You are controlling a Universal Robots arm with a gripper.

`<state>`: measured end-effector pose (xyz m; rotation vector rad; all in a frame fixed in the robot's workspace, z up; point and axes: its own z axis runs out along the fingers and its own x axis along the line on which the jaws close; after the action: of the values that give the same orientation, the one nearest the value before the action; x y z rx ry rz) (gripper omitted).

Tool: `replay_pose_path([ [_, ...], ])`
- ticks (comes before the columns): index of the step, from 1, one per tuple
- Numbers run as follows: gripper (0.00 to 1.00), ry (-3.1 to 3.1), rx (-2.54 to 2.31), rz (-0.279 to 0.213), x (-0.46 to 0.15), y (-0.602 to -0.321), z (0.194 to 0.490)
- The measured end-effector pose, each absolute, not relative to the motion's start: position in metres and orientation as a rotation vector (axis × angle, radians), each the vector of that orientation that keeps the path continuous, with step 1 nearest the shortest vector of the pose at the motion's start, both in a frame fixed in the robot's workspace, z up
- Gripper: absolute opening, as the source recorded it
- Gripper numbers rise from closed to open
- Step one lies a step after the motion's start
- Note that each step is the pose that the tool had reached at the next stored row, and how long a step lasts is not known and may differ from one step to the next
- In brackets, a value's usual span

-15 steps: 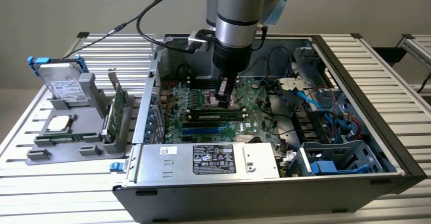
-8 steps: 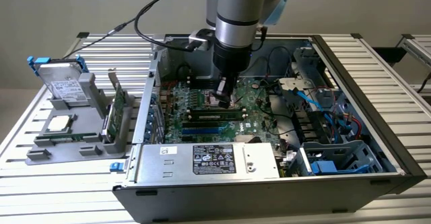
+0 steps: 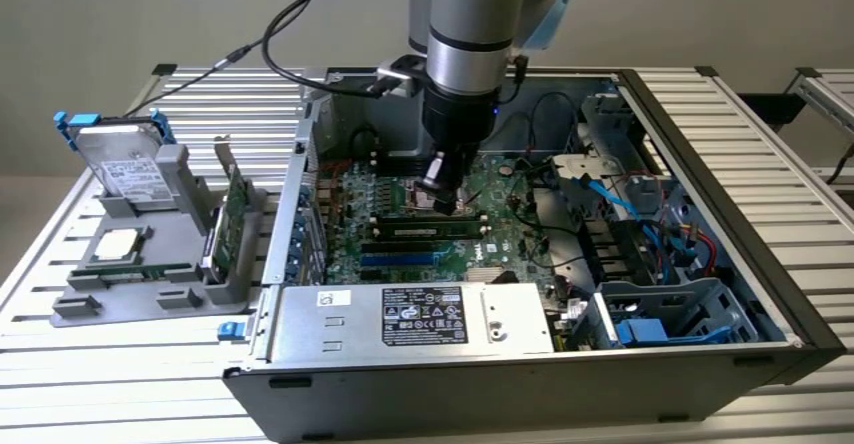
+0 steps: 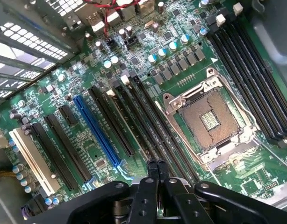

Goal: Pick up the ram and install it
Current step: 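Press down the ram until it locks into place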

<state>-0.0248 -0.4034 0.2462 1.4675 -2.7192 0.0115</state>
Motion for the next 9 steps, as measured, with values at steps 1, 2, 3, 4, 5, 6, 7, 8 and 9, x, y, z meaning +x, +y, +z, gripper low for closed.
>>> replay_pose_path([
  [1,0.1,-2.729,1.449,0.011,-0.0248,-0.4034,0.2462],
  [2,0.1,-2.74,1.429,0.011,-0.0248,-0.4033,0.246],
  [3,0.1,-2.75,1.408,0.01,-0.0248,-0.4034,0.2459],
  [4,0.1,-2.762,1.386,0.009,-0.0248,-0.4034,0.2458],
  [5,0.1,-2.772,1.366,0.009,-0.0248,-0.4034,0.2457],
  [6,0.1,-2.782,1.345,0.008,-0.0248,-0.4033,0.2455],
  [7,0.1,-2.791,1.325,0.008,-0.0248,-0.4034,0.2454],
  [8,0.1,-2.802,1.302,0.007,-0.0248,-0.4034,0.2453],
  [9,0.1,-2.811,1.283,0.006,-0.0248,-0.4034,0.2452],
])
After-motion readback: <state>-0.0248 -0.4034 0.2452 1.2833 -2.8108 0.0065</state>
